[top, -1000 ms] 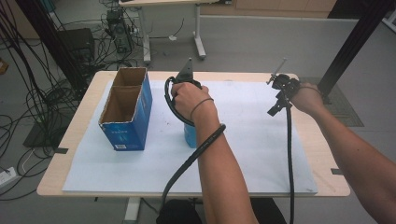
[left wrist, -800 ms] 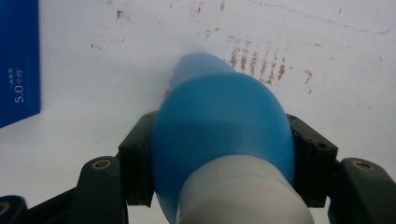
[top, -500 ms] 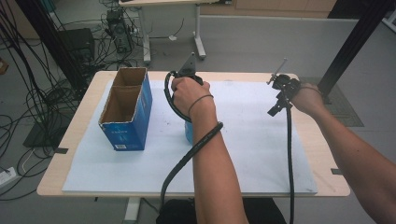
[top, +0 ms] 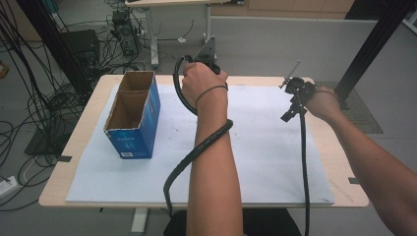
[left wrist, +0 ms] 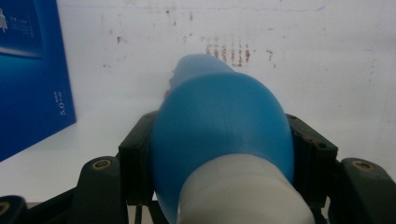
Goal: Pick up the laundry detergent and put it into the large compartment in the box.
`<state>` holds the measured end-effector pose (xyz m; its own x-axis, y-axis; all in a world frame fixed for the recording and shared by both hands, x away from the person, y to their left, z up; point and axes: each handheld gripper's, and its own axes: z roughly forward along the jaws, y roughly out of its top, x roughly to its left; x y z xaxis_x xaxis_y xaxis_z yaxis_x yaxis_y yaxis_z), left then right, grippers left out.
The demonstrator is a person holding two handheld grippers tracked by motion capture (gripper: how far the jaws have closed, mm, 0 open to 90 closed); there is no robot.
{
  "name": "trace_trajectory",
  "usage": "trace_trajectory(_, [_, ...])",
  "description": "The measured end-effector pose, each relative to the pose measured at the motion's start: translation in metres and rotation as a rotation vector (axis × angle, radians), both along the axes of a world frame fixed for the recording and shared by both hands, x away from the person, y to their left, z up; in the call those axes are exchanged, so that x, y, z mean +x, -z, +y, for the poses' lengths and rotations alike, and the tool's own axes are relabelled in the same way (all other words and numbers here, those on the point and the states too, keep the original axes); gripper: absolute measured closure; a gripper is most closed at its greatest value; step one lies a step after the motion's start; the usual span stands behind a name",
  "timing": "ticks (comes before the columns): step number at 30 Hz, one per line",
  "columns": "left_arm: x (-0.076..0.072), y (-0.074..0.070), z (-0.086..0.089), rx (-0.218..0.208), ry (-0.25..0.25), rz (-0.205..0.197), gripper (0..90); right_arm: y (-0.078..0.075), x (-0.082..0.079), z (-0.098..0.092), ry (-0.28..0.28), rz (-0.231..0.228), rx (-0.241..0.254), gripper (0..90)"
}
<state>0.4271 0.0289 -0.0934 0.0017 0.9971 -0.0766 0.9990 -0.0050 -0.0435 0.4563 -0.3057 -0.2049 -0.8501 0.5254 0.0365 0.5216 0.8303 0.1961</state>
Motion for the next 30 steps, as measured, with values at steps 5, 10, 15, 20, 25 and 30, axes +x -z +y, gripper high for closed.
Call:
trace_trajectory(5, [-0.001, -0.019, 0.0, -0.01, 0.036, -0.01, 37.6, -0.003, -0.002, 0.004, -0.001, -0.008, -0.01, 3.7])
trace_trajectory(10, [-0.003, -0.042, 0.008, -0.041, 0.069, -0.019, 37.6, -0.005, -0.004, 0.006, 0.006, -0.008, -0.017, 3.9])
trace_trajectory(15, [-0.004, -0.063, 0.01, -0.052, 0.103, -0.026, 37.6, -0.01, -0.005, 0.008, 0.012, -0.015, -0.021, 3.6])
trace_trajectory(20, [-0.007, -0.087, 0.008, -0.047, 0.141, -0.047, 37.6, -0.015, -0.006, 0.013, 0.015, -0.023, -0.028, 3.7])
trace_trajectory(25, [-0.01, -0.116, 0.01, -0.035, 0.159, -0.067, 37.6, -0.019, -0.006, 0.016, 0.017, -0.028, -0.034, 3.7])
trace_trajectory(30, [-0.013, -0.139, 0.009, -0.02, 0.167, -0.086, 37.6, -0.021, -0.006, 0.021, 0.02, -0.034, -0.046, 3.7])
